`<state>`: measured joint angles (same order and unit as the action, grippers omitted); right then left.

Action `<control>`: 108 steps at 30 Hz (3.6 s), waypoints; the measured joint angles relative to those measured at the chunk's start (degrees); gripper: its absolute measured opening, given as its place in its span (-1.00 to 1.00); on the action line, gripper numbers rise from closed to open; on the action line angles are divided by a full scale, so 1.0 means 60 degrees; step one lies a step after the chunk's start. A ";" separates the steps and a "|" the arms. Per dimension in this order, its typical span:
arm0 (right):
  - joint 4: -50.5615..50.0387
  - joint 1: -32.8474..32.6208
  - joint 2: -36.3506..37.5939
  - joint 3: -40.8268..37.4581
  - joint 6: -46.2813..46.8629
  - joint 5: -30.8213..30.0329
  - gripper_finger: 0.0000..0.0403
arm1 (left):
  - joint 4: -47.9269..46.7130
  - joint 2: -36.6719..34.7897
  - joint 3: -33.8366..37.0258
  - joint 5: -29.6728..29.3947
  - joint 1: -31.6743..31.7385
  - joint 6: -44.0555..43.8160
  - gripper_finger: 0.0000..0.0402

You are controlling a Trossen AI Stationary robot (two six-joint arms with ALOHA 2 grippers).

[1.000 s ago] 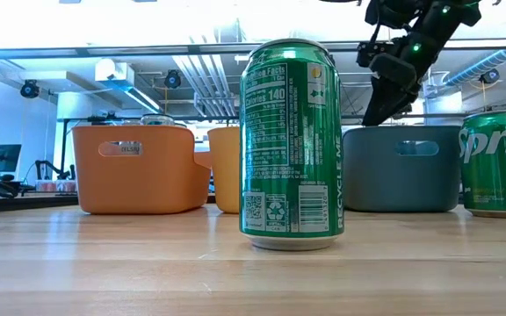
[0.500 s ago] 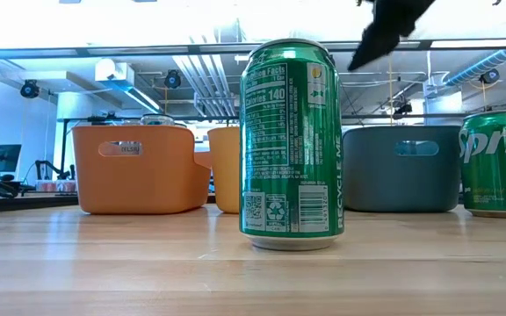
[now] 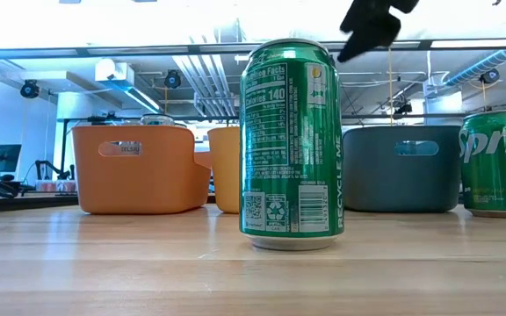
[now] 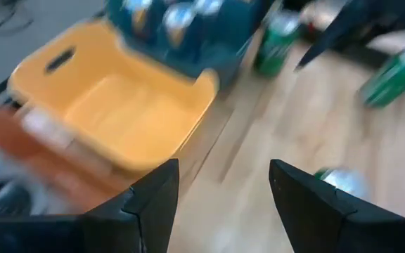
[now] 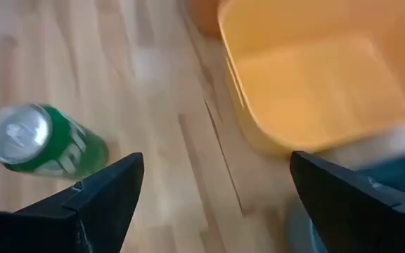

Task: Sort soda cans
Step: Adjust the yellow bin

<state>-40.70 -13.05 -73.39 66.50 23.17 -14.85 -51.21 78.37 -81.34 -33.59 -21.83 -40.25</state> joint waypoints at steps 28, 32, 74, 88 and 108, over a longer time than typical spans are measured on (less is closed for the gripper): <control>0.0960 0.2417 -0.3882 0.1274 -0.3376 0.2316 0.29 | -0.1244 0.0058 0.0029 -0.0316 -0.0114 -0.0994 0.01; 0.0639 0.2509 -0.3835 0.1275 -0.3373 0.2301 0.22 | -0.1219 0.0061 0.0029 -0.0319 -0.0123 -0.1058 0.01; 0.1785 0.2534 -0.3982 0.1344 -0.3568 0.2724 0.10 | -0.1055 0.0065 0.0029 -0.0334 -0.0112 -0.0958 0.01; 0.2479 0.2574 -0.4359 0.1341 -0.3513 0.2628 -0.41 | -0.1047 0.0068 0.0029 -0.0331 -0.0112 -0.1209 0.01; 0.2490 0.2552 -0.4942 0.1348 -0.4867 0.2718 -0.87 | -0.0975 0.0068 0.0029 -0.0331 -0.0112 -0.1384 0.01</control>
<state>-25.76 2.26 -103.04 74.59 -6.03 1.46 -57.06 78.78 -81.17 -35.57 -22.50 -48.56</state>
